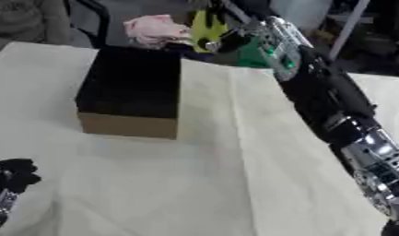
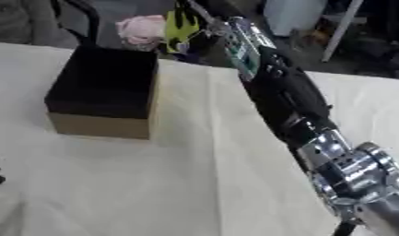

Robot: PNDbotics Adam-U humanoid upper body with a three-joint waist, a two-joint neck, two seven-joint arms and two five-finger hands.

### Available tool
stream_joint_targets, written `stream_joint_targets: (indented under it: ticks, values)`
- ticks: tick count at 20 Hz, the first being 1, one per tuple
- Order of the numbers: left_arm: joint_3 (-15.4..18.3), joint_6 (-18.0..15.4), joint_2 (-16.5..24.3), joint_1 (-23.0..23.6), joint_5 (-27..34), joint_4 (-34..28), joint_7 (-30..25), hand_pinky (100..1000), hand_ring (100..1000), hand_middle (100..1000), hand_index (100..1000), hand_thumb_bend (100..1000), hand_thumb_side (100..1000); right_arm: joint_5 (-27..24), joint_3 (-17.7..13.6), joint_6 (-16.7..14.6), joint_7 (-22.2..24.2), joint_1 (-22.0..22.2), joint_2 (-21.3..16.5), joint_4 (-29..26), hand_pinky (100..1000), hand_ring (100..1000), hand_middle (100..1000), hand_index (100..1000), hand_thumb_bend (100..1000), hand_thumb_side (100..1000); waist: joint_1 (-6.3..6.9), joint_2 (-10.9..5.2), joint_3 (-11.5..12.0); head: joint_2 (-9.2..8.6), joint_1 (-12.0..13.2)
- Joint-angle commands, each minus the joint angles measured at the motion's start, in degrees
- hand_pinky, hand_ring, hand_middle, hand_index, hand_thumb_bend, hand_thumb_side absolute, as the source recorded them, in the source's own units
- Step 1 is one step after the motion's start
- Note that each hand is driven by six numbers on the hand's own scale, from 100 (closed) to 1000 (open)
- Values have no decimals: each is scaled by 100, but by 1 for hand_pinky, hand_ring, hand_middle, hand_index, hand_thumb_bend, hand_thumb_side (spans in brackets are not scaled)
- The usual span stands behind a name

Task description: Pick up objects on the table and place them in the box.

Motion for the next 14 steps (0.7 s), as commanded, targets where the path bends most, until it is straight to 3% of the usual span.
stream_joint_targets:
  ticks: [1, 8, 9, 12, 14]
  values:
    - [-25, -8, 2, -50, 32, -81, -37, 681, 576, 567, 680, 541, 617, 57, 41, -71, 45, -191, 130, -11, 613, 646, 271, 466, 429, 100, 56, -114, 25, -18, -57]
    - [-39, -8, -33, -60, 52, -83, -54, 681, 575, 567, 680, 541, 616, 241, 211, -286, 182, -92, 559, 83, 627, 671, 345, 540, 487, 140, 119, -105, 56, -5, -109]
    - [-39, -8, -37, -60, 55, -83, -55, 681, 575, 567, 680, 542, 617, 269, 222, -308, 205, -64, 600, 111, 637, 689, 420, 617, 540, 222, 130, -102, 51, -3, -113]
    - [-39, -7, -48, -58, 59, -83, -54, 681, 575, 567, 680, 542, 617, 320, 232, -349, 259, 7, 682, 210, 655, 725, 524, 720, 599, 281, 152, -94, 30, 3, -109]
    - [-37, -8, -51, -55, 60, -84, -55, 682, 575, 566, 680, 542, 617, 333, 226, -369, 300, 40, 695, 264, 694, 783, 698, 835, 678, 310, 164, -90, 7, 12, -98]
